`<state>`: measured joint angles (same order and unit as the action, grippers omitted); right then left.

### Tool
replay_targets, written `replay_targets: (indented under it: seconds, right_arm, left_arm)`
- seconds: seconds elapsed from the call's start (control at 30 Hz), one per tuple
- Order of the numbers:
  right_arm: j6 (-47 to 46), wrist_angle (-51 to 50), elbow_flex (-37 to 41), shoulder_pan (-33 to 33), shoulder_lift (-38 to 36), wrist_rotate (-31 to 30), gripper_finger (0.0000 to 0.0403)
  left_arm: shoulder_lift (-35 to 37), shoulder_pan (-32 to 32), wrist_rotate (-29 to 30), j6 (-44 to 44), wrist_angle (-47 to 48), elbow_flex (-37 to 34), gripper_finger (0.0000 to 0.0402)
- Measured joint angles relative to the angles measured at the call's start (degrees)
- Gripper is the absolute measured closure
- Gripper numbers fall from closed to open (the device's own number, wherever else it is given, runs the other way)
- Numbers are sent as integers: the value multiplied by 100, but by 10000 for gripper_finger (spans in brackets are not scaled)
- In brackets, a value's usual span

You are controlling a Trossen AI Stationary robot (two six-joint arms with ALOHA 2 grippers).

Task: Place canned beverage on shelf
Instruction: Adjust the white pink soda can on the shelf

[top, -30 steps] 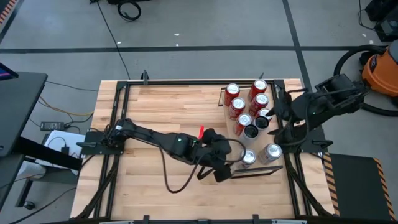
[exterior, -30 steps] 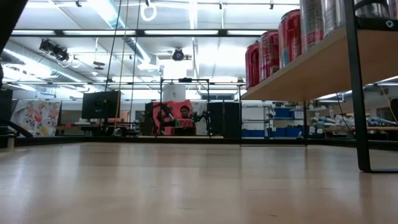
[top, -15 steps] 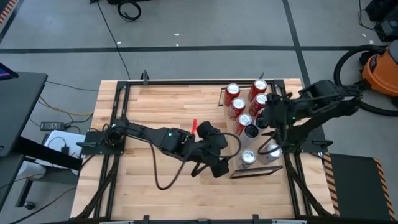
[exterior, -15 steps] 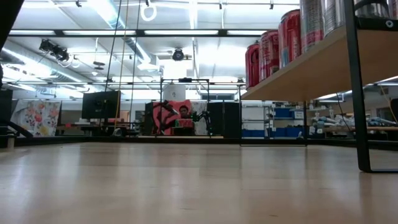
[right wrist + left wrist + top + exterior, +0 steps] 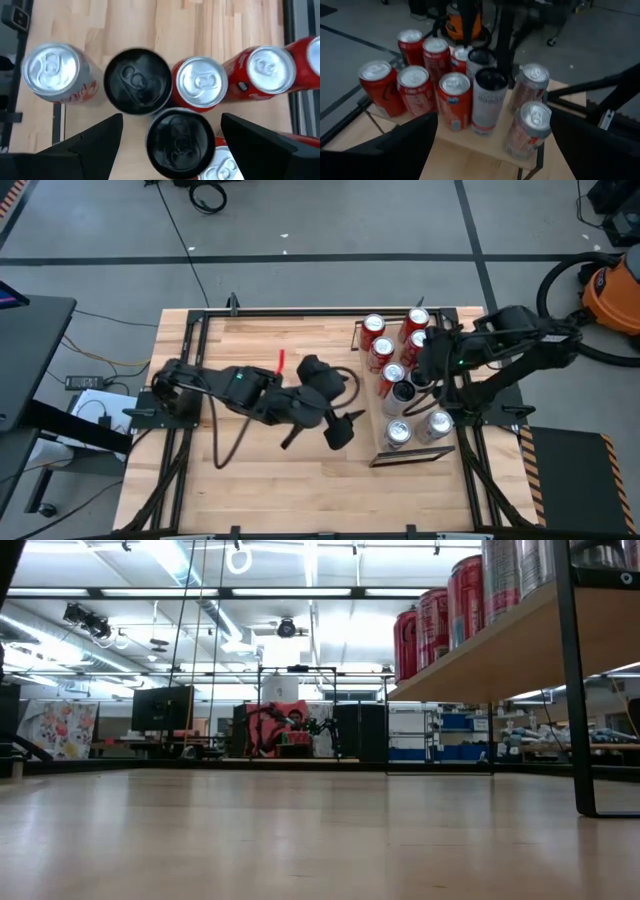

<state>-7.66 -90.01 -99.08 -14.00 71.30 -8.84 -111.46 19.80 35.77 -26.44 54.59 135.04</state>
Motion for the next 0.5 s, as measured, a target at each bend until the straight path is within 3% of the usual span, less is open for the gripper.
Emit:
replay_targets:
  seconds: [0.5]
  right_arm:
    - [13, 0, 698, 0, -58, -96, 55]
  left_arm:
    - [241, -103, 55, 178, 15, -2, 4]
